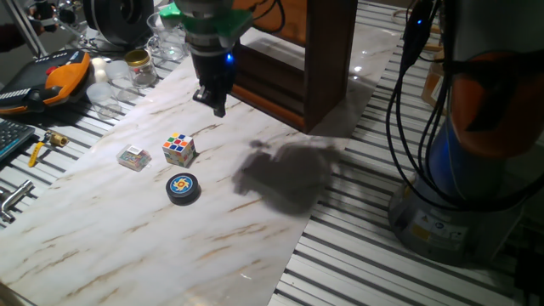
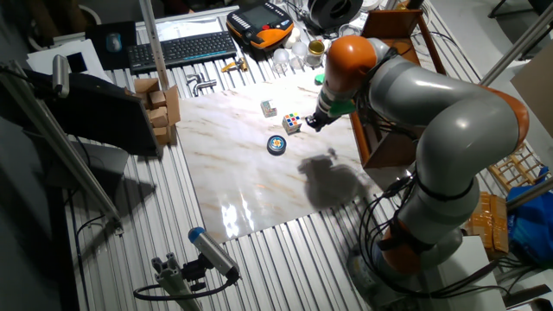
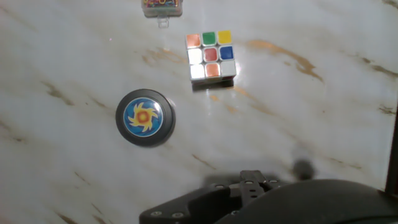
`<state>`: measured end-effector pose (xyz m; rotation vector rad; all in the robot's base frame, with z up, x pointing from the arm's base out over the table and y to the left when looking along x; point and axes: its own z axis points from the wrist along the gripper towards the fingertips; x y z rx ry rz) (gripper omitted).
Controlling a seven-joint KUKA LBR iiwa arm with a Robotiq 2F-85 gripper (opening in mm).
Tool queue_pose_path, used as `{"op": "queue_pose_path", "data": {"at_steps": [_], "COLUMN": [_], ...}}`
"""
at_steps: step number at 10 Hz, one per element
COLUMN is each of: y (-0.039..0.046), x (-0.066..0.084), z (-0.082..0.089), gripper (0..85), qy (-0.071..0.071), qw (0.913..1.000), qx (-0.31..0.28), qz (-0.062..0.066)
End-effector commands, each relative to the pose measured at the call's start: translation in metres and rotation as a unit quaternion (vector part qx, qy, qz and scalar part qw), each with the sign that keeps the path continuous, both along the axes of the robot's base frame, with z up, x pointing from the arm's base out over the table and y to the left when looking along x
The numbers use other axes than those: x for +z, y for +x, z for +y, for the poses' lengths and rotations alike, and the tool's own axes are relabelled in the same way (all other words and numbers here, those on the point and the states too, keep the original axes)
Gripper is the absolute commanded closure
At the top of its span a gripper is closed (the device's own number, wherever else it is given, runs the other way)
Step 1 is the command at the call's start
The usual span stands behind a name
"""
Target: Put the object on the shelf
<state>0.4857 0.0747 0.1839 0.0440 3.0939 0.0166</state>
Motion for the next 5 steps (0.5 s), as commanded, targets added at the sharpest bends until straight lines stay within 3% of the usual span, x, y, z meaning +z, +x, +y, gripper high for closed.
{"op": "queue_pose_path", "data": {"at_steps": [1,5], "y": [-0.0014,-0.0083], "x": [-0.001,-0.012], "z": [0.003,0.019], "gripper": [85.0,85.0], "qy": [-0.002,-0.005], "qw": [1.0000,0.9998], "qx": [-0.005,-0.017], "qz": [-0.001,-0.002]}}
